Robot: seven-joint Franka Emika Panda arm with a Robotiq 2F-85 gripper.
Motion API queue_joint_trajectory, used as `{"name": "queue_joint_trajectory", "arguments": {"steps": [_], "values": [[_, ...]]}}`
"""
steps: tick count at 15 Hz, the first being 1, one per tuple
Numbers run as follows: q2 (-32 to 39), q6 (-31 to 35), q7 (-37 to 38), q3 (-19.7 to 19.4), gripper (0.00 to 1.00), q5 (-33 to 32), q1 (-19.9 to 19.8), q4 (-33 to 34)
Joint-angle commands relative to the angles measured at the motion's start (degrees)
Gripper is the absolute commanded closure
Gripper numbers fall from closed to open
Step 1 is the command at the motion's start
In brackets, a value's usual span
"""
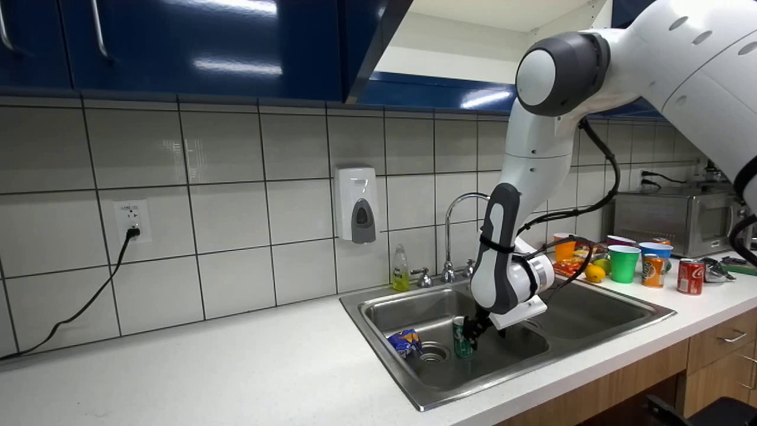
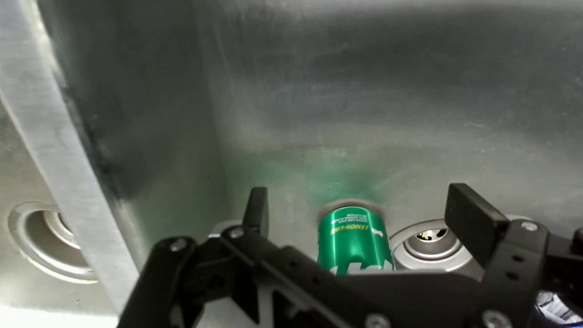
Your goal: Remove the can from the sink and put it in the top cabinet
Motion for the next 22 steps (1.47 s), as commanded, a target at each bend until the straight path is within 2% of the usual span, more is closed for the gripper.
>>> {"name": "queue_joint_trajectory", "arguments": {"steps": [1,12,22], "values": [[2.6,1.4,-0.4,-1.0,0.0,2.1,1.6,2.6],[8.0,4.5,0.1,-3.2,0.0,5.7,4.5,8.1],[11.5,5.6,0.2,-3.6,0.0,7.7,5.7,12.3]]}}
